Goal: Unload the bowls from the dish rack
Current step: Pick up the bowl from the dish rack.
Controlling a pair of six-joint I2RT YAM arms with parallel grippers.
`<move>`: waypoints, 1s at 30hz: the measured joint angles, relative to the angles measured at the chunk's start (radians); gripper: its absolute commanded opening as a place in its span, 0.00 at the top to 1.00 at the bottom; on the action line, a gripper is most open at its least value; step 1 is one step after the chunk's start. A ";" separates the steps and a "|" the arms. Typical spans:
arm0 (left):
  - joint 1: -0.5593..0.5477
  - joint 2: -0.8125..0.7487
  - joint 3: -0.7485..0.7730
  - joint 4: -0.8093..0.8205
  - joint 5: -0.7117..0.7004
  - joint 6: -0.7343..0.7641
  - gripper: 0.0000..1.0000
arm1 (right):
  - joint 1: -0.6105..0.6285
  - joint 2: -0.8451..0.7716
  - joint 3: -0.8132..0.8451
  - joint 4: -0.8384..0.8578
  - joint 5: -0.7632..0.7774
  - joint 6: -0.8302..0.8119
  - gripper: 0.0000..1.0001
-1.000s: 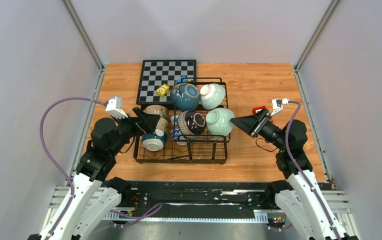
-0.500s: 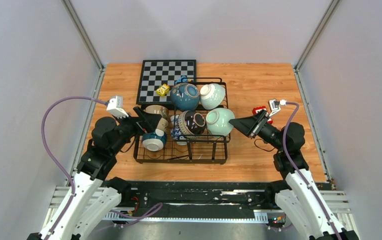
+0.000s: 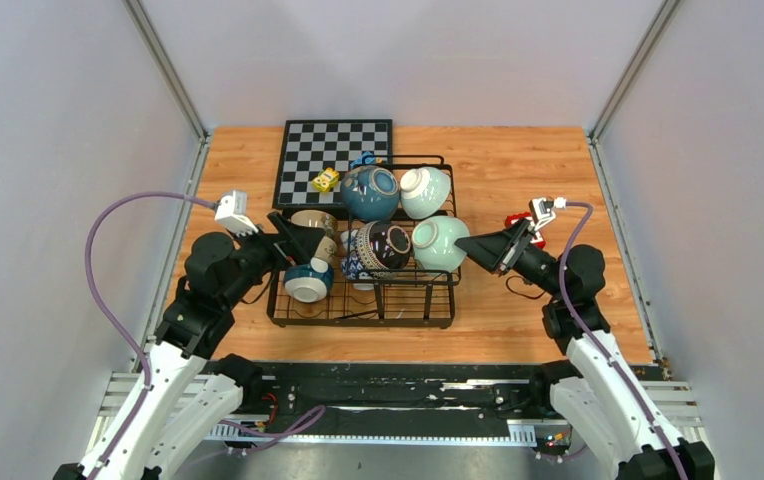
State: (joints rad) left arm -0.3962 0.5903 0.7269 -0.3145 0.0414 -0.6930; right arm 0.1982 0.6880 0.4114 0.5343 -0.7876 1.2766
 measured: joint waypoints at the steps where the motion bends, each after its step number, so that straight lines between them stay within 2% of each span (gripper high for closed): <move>1: 0.000 0.002 0.000 0.000 0.000 -0.001 0.00 | 0.000 0.007 -0.003 0.014 -0.003 0.008 0.53; 21: 0.000 0.027 -0.006 0.030 0.001 -0.022 0.00 | 0.007 0.107 -0.017 0.179 -0.035 0.083 0.61; 30: 0.000 0.035 -0.017 0.041 0.000 -0.023 0.00 | 0.023 0.150 -0.018 0.243 -0.042 0.119 0.70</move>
State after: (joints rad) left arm -0.3965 0.6254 0.7101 -0.2737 0.0418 -0.7162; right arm 0.2211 0.8379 0.3939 0.7773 -0.8299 1.3956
